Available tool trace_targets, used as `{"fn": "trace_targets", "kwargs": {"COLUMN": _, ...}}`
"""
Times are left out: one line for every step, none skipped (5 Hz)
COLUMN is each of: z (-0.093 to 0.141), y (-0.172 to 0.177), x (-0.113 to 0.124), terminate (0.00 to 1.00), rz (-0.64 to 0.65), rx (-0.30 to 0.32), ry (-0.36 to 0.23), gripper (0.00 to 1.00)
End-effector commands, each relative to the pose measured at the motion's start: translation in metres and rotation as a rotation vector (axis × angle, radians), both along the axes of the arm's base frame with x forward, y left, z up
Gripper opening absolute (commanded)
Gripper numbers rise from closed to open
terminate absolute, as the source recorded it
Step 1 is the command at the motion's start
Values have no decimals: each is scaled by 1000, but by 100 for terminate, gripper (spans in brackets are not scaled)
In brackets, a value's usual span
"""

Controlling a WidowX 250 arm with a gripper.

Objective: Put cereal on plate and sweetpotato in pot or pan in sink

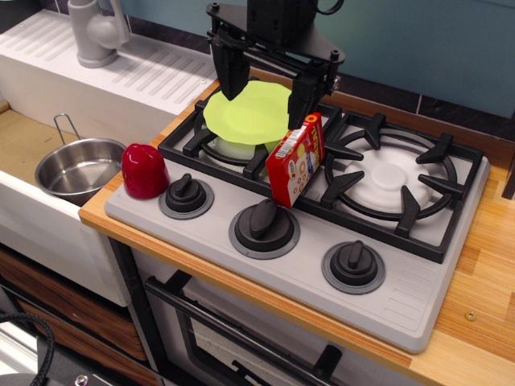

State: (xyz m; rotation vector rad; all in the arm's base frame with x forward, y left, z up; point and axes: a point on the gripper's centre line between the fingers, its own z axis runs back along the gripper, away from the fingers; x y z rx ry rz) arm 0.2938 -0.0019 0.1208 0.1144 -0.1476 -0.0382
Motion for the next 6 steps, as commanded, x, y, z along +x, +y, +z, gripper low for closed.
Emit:
{"fn": "trace_targets", "kwargs": {"z": 0, "y": 0, "x": 0, "terminate": 0, "rz": 0, "rx": 0, "ry": 0, "gripper": 100}}
{"fn": "trace_targets", "kwargs": {"z": -13, "y": -1, "x": 2, "terminate": 0, "rz": -1, "rx": -11, "ry": -21, "gripper": 100}}
{"fn": "trace_targets", "kwargs": {"z": -27, "y": -5, "x": 4, "terminate": 0, "rz": 1, "rx": -27, "ry": -45, "gripper": 100}}
{"fn": "trace_targets", "kwargs": {"z": -39, "y": -7, "x": 7, "terminate": 0, "rz": -3, "rx": -44, "ry": -62, "gripper": 100}}
{"fn": "trace_targets", "kwargs": {"z": -51, "y": -10, "x": 12, "terminate": 0, "rz": 0, "rx": -54, "ry": -78, "gripper": 100}}
{"fn": "trace_targets", "kwargs": {"z": -64, "y": -14, "x": 17, "terminate": 0, "rz": 2, "rx": -72, "ry": -94, "gripper": 100}}
